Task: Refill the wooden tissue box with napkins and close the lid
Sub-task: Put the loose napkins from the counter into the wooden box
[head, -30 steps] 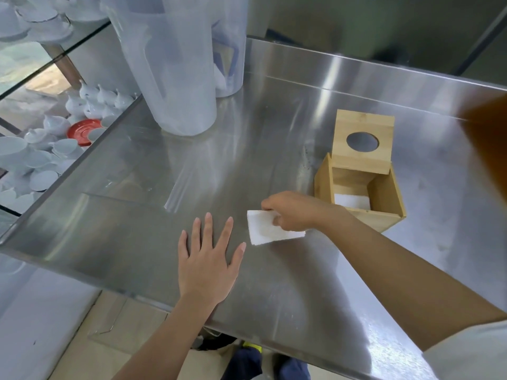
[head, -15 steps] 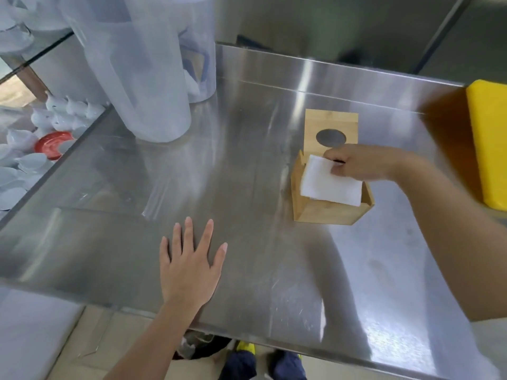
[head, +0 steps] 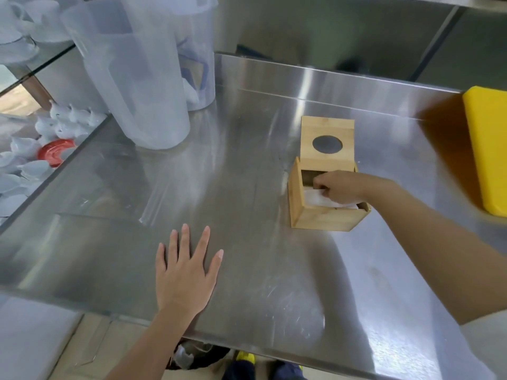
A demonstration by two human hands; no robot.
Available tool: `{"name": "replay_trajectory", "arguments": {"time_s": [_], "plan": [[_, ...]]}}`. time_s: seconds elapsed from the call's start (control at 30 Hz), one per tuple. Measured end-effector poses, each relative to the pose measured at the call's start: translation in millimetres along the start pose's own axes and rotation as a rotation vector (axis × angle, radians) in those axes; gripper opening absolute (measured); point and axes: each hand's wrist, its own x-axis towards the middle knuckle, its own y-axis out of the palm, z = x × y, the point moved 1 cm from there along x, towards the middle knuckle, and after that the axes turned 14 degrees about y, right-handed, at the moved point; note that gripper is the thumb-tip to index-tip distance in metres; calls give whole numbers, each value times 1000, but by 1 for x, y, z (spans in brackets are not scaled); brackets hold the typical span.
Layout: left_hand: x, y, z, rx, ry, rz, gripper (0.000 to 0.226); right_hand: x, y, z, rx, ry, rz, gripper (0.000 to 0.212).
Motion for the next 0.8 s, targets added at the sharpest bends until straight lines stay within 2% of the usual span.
{"name": "replay_trajectory", "arguments": {"time_s": [0.2, 0.43, 0.6, 0.8], "plan": [[1, -2, -2, -8, 1, -2, 68, 7, 9, 0, -7, 28, 110, 26], [0, -5, -4, -40, -6, -5, 72, 16, 13, 0, 77, -9, 53, 14], [0, -5, -4, -39, -13, -5, 70, 21, 19, 0, 119, -16, 34, 17], [0, -6, -4, -45, -12, -3, 70, 22, 19, 0, 50, -26, 0, 20]]}}
